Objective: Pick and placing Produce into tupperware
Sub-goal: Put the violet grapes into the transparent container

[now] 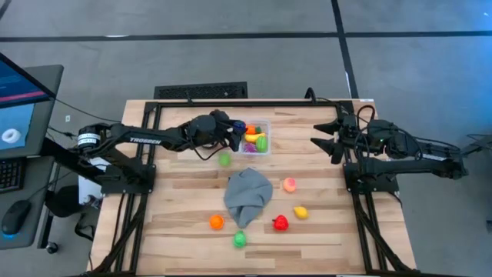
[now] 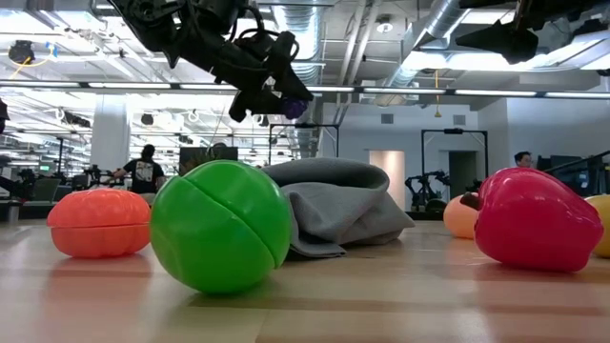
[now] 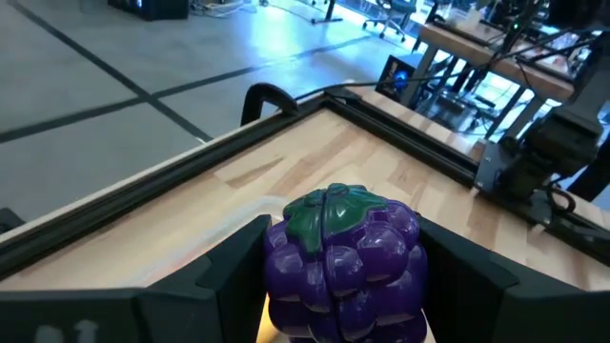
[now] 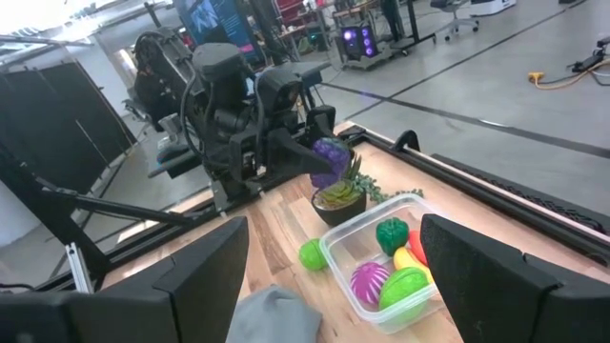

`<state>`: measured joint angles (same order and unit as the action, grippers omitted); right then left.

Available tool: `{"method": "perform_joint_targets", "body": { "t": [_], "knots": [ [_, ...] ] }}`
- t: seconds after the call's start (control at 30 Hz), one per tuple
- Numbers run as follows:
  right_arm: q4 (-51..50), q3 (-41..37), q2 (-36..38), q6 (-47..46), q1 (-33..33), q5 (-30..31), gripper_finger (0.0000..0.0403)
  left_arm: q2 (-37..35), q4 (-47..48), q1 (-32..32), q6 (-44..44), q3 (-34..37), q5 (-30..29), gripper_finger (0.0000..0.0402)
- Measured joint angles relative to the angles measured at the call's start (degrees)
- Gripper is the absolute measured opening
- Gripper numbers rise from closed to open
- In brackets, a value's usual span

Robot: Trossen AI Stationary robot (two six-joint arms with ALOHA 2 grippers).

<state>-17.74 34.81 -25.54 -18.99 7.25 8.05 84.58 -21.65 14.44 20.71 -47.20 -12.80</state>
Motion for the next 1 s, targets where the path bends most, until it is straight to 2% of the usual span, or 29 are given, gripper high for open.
{"method": "perform_joint_targets", "body": {
  "t": [0.13,0.3,0.67,0.8,1.0],
  "knots": [
    [0.1,0.0,0.0,0.0,0.0,0.0,0.0333,0.3,1.7,-0.3,-0.2,-1.0,0.0,0.0210],
    [0.2,0.0,0.0,-0.1,0.0,0.2,0.0333,5.0,2.8,-1.4,-1.9,-5.8,1.0,0.0210],
    [0.1,0.0,0.0,-1.1,-0.1,0.2,0.0333,14.4,14.8,0.4,-0.4,-14.1,2.9,0.0210],
    [-0.1,0.0,0.0,-0.5,0.0,0.3,0.0333,16.2,19.6,0.5,0.4,-15.4,3.5,0.0210],
    [-0.2,0.0,0.0,1.1,0.1,1.7,0.0333,17.8,21.1,0.7,1.1,-15.5,4.1,0.0210]
  ]
}}
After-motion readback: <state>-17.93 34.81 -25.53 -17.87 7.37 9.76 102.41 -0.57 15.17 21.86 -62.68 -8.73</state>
